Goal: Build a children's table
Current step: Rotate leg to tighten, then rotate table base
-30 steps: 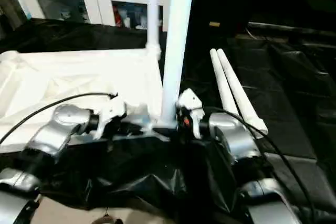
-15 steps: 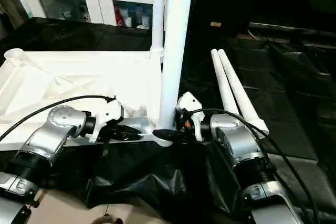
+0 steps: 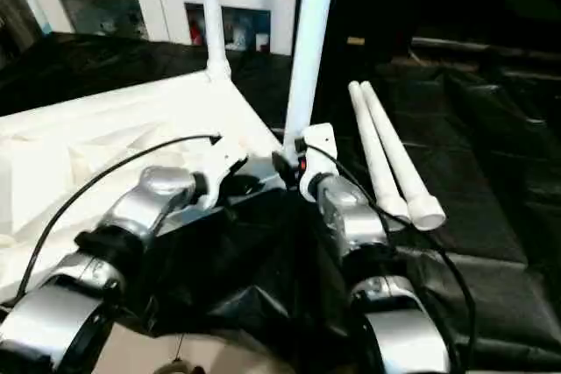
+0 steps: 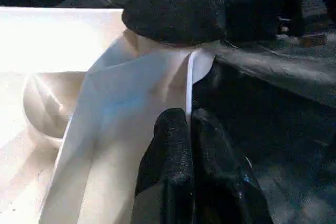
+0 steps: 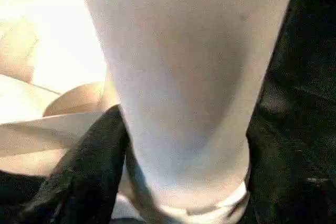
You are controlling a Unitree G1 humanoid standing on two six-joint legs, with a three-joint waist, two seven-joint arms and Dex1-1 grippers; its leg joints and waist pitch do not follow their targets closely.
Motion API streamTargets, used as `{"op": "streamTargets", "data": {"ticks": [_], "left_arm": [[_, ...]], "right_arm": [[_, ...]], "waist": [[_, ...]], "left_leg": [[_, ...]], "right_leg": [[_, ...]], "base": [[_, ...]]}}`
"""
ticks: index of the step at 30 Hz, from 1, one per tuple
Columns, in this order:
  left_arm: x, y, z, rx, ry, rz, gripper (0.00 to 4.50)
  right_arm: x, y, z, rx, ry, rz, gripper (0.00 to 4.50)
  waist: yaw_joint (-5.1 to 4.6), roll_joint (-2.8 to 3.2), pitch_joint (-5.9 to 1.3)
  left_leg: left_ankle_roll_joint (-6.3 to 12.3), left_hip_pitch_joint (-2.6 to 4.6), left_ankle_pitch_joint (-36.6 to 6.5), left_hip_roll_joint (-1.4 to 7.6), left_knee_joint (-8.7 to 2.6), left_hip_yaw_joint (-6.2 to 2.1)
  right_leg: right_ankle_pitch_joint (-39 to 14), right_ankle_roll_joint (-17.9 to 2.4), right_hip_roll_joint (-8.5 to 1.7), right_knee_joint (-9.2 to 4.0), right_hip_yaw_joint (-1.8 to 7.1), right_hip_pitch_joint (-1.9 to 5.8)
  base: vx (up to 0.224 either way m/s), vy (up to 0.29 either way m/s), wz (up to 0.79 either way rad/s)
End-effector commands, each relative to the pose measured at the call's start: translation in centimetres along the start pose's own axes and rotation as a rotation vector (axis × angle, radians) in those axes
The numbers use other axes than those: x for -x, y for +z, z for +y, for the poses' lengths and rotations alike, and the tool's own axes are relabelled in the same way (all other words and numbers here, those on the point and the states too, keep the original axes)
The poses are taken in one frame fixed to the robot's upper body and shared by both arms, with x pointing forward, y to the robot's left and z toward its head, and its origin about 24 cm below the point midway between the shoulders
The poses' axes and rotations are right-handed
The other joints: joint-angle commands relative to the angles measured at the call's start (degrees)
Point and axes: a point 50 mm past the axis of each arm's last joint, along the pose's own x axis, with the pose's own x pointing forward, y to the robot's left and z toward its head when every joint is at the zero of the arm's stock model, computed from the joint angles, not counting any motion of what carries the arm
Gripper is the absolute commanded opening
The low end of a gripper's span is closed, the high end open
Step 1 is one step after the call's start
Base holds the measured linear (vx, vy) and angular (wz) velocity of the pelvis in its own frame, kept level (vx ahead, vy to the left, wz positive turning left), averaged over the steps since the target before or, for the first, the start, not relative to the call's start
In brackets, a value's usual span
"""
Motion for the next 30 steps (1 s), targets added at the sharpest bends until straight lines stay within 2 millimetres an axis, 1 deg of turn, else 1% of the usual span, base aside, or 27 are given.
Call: {"op": "streamTargets", "data": {"ticks": [1, 2, 3, 5, 6, 7, 8, 9, 10, 11, 12, 13, 14, 15, 16, 17, 19, 20, 21, 22, 23, 24, 25, 26, 28, 29, 30], "left_arm": [[-1.0, 3.3, -0.7, -0.068, 0.000, -0.130, 0.00], [-1.0, 3.3, -0.6, -0.061, 0.005, -0.132, 0.00], [-1.1, 3.3, -0.6, -0.064, 0.008, -0.133, 0.00], [-1.1, 3.3, -0.6, -0.089, 0.017, -0.139, 0.00], [-1.1, 3.4, -0.5, -0.088, 0.027, -0.155, 0.00], [-1.1, 3.5, -0.4, -0.087, 0.046, -0.167, 0.00], [-1.0, 3.5, -0.4, -0.086, 0.059, -0.175, 0.00], [-0.9, 3.7, -0.2, -0.057, 0.068, -0.202, 0.00], [-0.9, 3.7, -0.2, -0.055, 0.067, -0.204, 0.28], [-0.8, 3.8, -0.2, -0.044, 0.064, -0.222, 0.44], [-0.6, 3.9, -0.1, -0.039, 0.062, -0.238, 0.55], [-0.3, 4.0, 0.0, -0.039, 0.069, -0.251, 0.59], [0.0, 3.9, 0.3, -0.043, 0.094, -0.260, 0.59], [1.0, 3.7, 1.0, -0.030, 0.149, -0.277, 0.78], [1.3, 3.6, 1.3, -0.030, 0.169, -0.282, 0.86], [2.1, 3.4, 1.9, -0.028, 0.225, -0.286, 0.92], [2.9, 3.0, 2.5, -0.019, 0.277, -0.287, 1.07], [3.6, 2.8, 2.8, -0.020, 0.305, -0.290, 1.16], [4.2, 2.6, 3.1, -0.022, 0.327, -0.291, 1.16], [5.7, 2.0, 3.9, -0.033, 0.406, -0.267, 1.16], [5.8, 1.9, 3.9, -0.033, 0.409, -0.265, 1.16], [7.8, 1.0, 4.9, -0.038, 0.512, -0.225, 1.16], [8.8, 0.5, 5.4, -0.045, 0.565, -0.197, 1.16], [9.9, 0.0, 5.9, -0.050, 0.626, -0.169, 1.16], [11.7, -0.7, 6.6, -0.051, 0.734, -0.128, 1.16], [12.8, -1.2, 7.1, -0.055, 0.816, -0.100, 1.16], [14.1, -1.6, 7.5, -0.063, 0.904, -0.066, 1.16]], "right_arm": [[-0.8, -1.0, 3.4, 0.009, 0.128, 0.034, 3.61], [-0.8, -0.8, 3.3, 0.031, 0.120, 0.025, 3.67], [-0.8, -0.7, 3.1, 0.048, 0.107, 0.013, 3.73], [-0.6, -0.1, 2.4, 0.078, 0.072, -0.020, 3.73], [-0.3, 0.3, 1.7, 0.094, 0.037, -0.044, 3.73], [0.0, 0.6, 1.3, 0.100, 0.020, -0.056, 3.73], [0.1, 0.7, 1.0, 0.104, 0.010, -0.062, 3.73], [0.6, 1.0, 0.4, 0.109, 0.001, -0.083, 3.73], [0.6, 1.0, 0.4, 0.109, 0.001, -0.084, 3.75], [0.9, 1.1, 0.1, 0.108, -0.003, -0.092, 3.76], [1.3, 1.2, -0.2, 0.105, -0.004, -0.101, 3.76], [1.8, 1.3, -0.6, 0.104, -0.003, -0.110, 3.76], [2.4, 1.3, -0.8, 0.104, 0.007, -0.114, 3.76], [3.5, 1.2, -1.1, 0.116, 0.042, -0.110, 3.76], [3.8, 1.0, -1.1, 0.122, 0.054, -0.105, 3.76], [4.3, 0.8, -1.0, 0.127, 0.092, -0.093, 3.76], [4.8, 0.5, -0.7, 0.132, 0.134, -0.083, 3.76], [5.0, 0.4, -0.5, 0.138, 0.161, -0.076, 3.76], [5.2, 0.3, -0.3, 0.143, 0.180, -0.071, 3.76], [5.6, 0.1, 0.2, 0.144, 0.223, -0.062, 3.76], [5.6, 0.1, 0.2, 0.144, 0.224, -0.061, 3.76], [5.8, -0.1, 0.9, 0.138, 0.285, -0.041, 3.76], [5.9, -0.3, 1.1, 0.142, 0.307, -0.024, 3.76], [5.9, -0.5, 1.3, 0.148, 0.316, 0.000, 3.76], [5.9, -0.9, 1.4, 0.151, 0.308, 0.041, 3.76], [5.7, -1.1, 1.3, 0.151, 0.289, 0.068, 3.76], [5.5, -1.4, 1.1, 0.157, 0.264, 0.095, 3.76]], "waist": [[0.02, -0.25, -4.10], [0.01, -0.28, -4.04], [0.04, -0.36, -3.92], [0.11, -0.23, -3.76], [0.15, -0.27, -3.70], [0.23, -0.29, -3.67], [0.29, -0.30, -3.74], [0.34, -0.18, -3.83], [0.34, -0.18, -3.83], [0.40, -0.24, -3.88], [0.57, -0.28, -4.14], [0.64, -0.29, -4.28], [0.79, -0.25, -4.29], [0.66, -0.42, -4.18], [0.75, -0.63, -4.06], [0.66, -0.52, -4.04], [0.32, -0.74, -3.78], [0.21, -0.68, -3.72], [-0.03, -0.83, -3.55], [0.00, -0.70, -3.51], [-0.18, -0.72, -3.43], [-0.38, -0.62, -3.41], [-0.42, -0.77, -3.31], [-0.46, -0.59, -3.32], [-0.57, -0.98, -3.19], [-0.50, -1.19, -3.24], [-0.46, -0.72, -3.27]], "left_leg": [[3.38, 0.51, -7.48, 2.22, -3.28, -0.80], [3.39, 0.55, -7.89, 2.22, -3.29, -0.77], [3.26, 0.58, -8.80, 2.17, -3.33, -0.74], [2.59, 0.69, -10.15, 2.25, -3.48, -0.83], [2.19, 0.83, -10.94, 2.27, -3.56, -0.86], [2.07, 0.91, -11.34, 2.31, -3.60, -0.86], [2.04, 0.85, -11.22, 2.36, -3.60, -0.89], [2.09, 0.67, -10.61, 2.37, -3.60, -0.93], [2.09, 0.67, -10.61, 2.37, -3.60, -0.93], [2.45, 0.66, -9.63, 2.33, -3.50, -0.89], [3.25, 0.46, -7.86, 2.22, -3.30, -0.88], [3.43, 0.43, -7.17, 2.28, -3.20, -0.87], [3.78, 0.39, -6.75, 2.49, -3.20, -0.93], [4.79, 0.35, -5.88, 2.52, -3.12, -0.85], [5.20, 0.27, -5.66, 2.53, -3.12, -0.94], [5.72, 0.25, -6.71, 2.42, -3.12, -0.88], [5.01, 0.19, -8.38, 2.32, -3.19, -0.83], [4.62, 0.27, -9.02, 2.31, -3.26, -0.84], [4.02, 0.27, -10.10, 2.31, -3.31, -0.82], [3.62, 0.36, -10.68, 2.39, -3.38, -0.89], [3.12, 0.21, -11.33, 2.65, -3.62, -1.08], [2.65, 0.58, -12.45, 2.59, -3.61, -1.01], [2.26, 0.55, -13.00, 2.72, -3.72, -1.10], [1.98, 0.60, -13.03, 2.76, -3.77, -1.15], [1.53, 0.83, -12.98, 2.71, -3.84, -1.02], [1.20, 0.85, -12.73, 2.84, -3.85, -1.13], [0.90, 0.88, -12.48, 2.90, -3.92, -1.18]], "right_leg": [[-5.89, -11.54, -5.06, -3.82, 2.97, 3.20], [-6.43, -11.63, -5.12, -3.92, 2.97, 3.20], [-8.35, -11.50, -5.17, -4.14, 2.97, 3.23], [-11.80, -10.78, -5.23, -4.54, 2.95, 3.06], [-13.62, -10.10, -5.20, -4.74, 2.97, 3.02], [-14.33, -9.54, -5.15, -4.83, 3.01, 2.96], [-14.09, -9.45, -5.20, -4.69, 3.03, 3.04], [-12.68, -9.36, -5.19, -4.55, 3.05, 3.17], [-12.68, -9.36, -5.19, -4.55, 3.05, 3.17], [-10.52, -9.67, -5.05, -4.33, 3.07, 3.22], [-7.07, -10.52, -5.12, -3.92, 3.04, 3.47], [-5.45, -11.08, -5.15, -3.68, 3.05, 3.61], [-4.14, -11.46, -5.26, -3.58, 3.05, 3.53], [-1.28, -11.73, -4.91, -3.27, 3.03, 3.48], [-0.55, -11.67, -4.85, -3.19, 2.95, 3.68], [-2.25, -11.46, -5.06, -3.44, 2.90, 3.67], [-6.31, -10.72, -4.99, -3.99, 2.83, 3.61], [-8.23, -10.51, -5.02, -4.18, 2.80, 3.53], [-11.56, -9.86, -4.94, -4.53, 2.77, 3.38], [-13.10, -9.49, -5.00, -4.62, 2.78, 3.29], [-14.52, -8.81, -4.97, -4.54, 2.79, 3.29], [-16.24, -8.15, -4.78, -4.73, 2.83, 2.83], [-17.15, -7.67, -4.79, -4.77, 2.89, 2.78], [-17.11, -7.58, -4.75, -4.69, 2.91, 2.71], [-16.28, -7.54, -4.49, -4.74, 3.00, 2.37], [-15.74, -7.85, -4.54, -4.38, 2.99, 2.44], [-14.61, -8.32, -4.52, -4.26, 3.03, 2.34]], "base": [[0.000, 0.000, 0.00], [0.000, 0.000, 0.00], [0.000, 0.000, 0.00], [0.000, 0.000, 0.00], [0.000, 0.000, 0.00], [0.000, 0.000, 0.00], [0.000, 0.000, 0.00], [0.000, 0.000, 0.00], [0.000, 0.000, 0.00], [0.000, 0.000, 0.00], [0.000, 0.000, 0.00], [0.000, 0.000, 0.00], [0.000, 0.000, 0.00], [0.000, 0.000, 0.00], [0.000, 0.000, 0.00], [0.000, 0.000, 0.00], [0.000, 0.000, 0.00], [0.000, 0.000, 0.00], [0.000, 0.000, 0.00], [0.000, 0.000, 0.00], [0.000, 0.000, 0.00], [0.000, 0.000, 0.00], [0.000, 0.000, 0.00], [0.000, 0.000, 0.00], [0.000, 0.000, 0.00], [0.000, 0.000, 0.00], [0.000, 0.000, 0.00]]}}
